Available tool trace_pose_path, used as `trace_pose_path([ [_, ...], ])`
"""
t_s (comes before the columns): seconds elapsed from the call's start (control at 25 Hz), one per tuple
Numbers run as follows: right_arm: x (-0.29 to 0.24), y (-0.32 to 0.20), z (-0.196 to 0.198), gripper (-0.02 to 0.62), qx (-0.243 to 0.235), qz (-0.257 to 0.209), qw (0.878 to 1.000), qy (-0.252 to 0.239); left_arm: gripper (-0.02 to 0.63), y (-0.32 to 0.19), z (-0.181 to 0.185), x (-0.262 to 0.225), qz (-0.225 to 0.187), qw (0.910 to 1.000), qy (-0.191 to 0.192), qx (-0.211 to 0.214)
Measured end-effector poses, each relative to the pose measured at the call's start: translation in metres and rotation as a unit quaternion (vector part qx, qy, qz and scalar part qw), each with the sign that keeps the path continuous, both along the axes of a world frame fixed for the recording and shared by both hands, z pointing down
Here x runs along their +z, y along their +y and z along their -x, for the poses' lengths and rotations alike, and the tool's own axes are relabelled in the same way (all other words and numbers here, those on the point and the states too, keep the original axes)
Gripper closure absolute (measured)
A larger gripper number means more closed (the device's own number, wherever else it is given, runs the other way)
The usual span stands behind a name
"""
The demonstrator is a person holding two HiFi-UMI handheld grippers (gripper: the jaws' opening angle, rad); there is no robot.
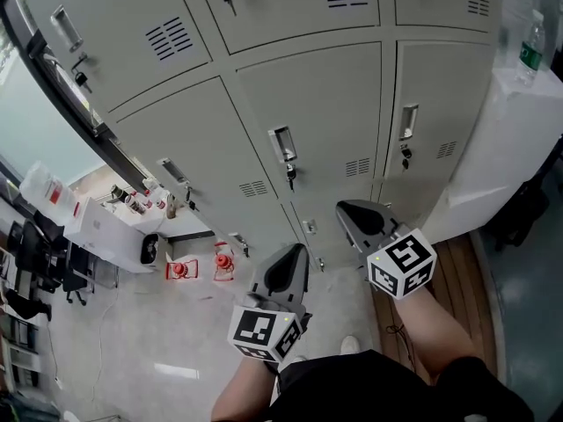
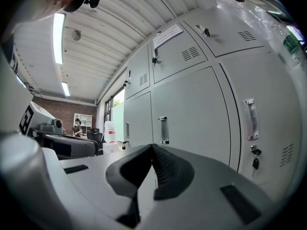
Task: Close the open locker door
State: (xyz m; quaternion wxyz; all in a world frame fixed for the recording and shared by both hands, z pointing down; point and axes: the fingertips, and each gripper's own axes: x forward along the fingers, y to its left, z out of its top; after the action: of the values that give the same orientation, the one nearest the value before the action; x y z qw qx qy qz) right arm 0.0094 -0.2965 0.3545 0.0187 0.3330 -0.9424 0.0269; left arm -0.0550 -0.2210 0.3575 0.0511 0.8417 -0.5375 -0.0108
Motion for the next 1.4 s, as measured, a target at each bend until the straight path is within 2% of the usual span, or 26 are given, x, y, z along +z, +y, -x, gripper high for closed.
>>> trace_pose_path([
  [0.4,0.005,0.064,0.033,0.541,0.015,-0.002,1.000,0.006,0.586,0.037,0.035,0.006,0.007,0.9995,0.004,0.032],
  [0.72,0.009,0.114,0.052,0.541,0.055,0.003,0.998,0.016,0.586,0.076,0.057,0.009,0.006,0.9973,0.018,0.071],
  [1.08,0.017,0.157,0.062,0.541,0.092,0.007,0.995,0.025,0.586,0.107,0.074,0.021,0.012,0.9941,0.033,0.103],
  [1.4,0.015,0.182,0.063,0.541,0.110,0.004,0.994,0.022,0.586,0.128,0.075,0.016,0.003,0.9923,0.029,0.121],
])
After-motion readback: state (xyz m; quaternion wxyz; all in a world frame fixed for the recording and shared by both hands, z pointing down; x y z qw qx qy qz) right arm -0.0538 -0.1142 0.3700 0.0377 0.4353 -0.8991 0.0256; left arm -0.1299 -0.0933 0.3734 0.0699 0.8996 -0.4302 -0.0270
